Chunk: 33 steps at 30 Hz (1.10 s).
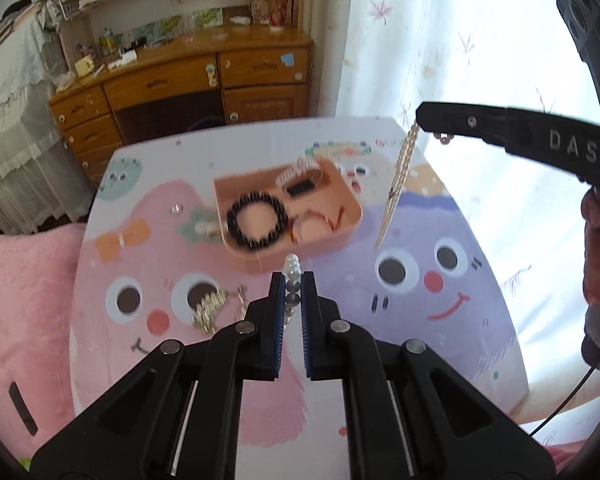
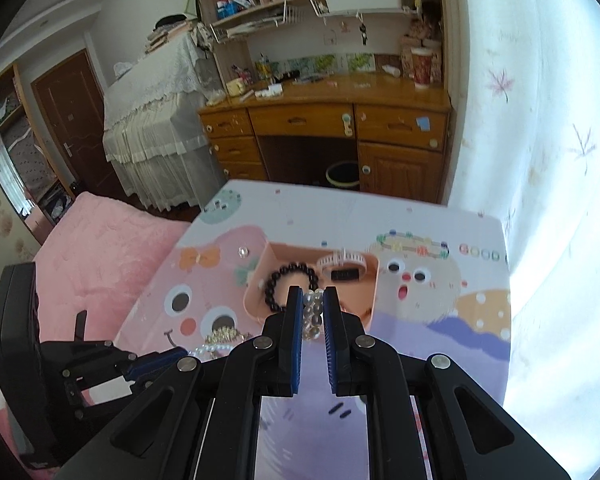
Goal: Organize jewelry
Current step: 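Carry the pearl necklace and pearl bracelet into the pink tray and open both tools, then move both tools back from the tray to the remaining jewelry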
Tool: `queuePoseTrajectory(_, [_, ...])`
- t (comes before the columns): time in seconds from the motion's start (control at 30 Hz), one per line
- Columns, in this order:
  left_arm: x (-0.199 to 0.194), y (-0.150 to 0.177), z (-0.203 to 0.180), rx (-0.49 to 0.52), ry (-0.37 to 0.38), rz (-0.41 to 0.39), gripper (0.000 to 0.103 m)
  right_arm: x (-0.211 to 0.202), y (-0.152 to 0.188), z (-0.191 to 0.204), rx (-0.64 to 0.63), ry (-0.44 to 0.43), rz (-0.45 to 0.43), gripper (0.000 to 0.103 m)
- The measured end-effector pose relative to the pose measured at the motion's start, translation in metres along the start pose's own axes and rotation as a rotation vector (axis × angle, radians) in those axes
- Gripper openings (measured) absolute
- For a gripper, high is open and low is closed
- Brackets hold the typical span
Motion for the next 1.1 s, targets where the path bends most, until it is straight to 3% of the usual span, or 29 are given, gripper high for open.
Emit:
queuePoseTrajectory(0.33, [0.010, -0.071, 0.023, -0.010, 0.041, -0.093, 0.005, -0.009, -0.047, 0.013, -0.031, -0.008, -0.083, 0.010])
queuePoseTrajectory(0.77, [0.075, -0.096, 0.040, -0.052, 0.081, -0.042, 0.007, 0.047, -0.057, 0.003, 0.017, 0.011, 0.016, 0.012])
queuePoseTrajectory(0.8, [0.083, -0.096, 0.043, -0.055, 0.068, -0.016, 0.014, 0.054, -0.055, -0.002, 0.026, 0.015, 0.031, 0.019])
queuePoseTrajectory(0.83, [0.092, -0.095, 0.045, -0.055, 0.047, 0.016, 0.021, 0.061, -0.051, -0.003, 0.035, 0.017, 0.041, 0.032])
queuePoseTrajectory(0.87, [0.101, -0.095, 0.048, -0.056, 0.024, 0.042, 0.041, 0.065, -0.050, -0.006, 0.046, 0.018, 0.047, 0.038])
queuePoseTrajectory(0.9, [0.107, -0.094, 0.052, -0.061, 0.011, 0.051, 0.052, 0.070, -0.047, -0.009, 0.056, 0.021, 0.051, 0.041])
queuePoseTrajectory(1.1, [0.125, -0.086, 0.083, -0.141, 0.025, 0.103, 0.055, 0.096, -0.031, -0.033, 0.116, 0.058, 0.105, 0.041])
Point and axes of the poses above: each gripper's, at about its wrist camera, not at the fingertips, and x roughly the way its jaws point, z to its left, y to its underside, the point moved 4 cm from there along x, roughly the way its jaws point
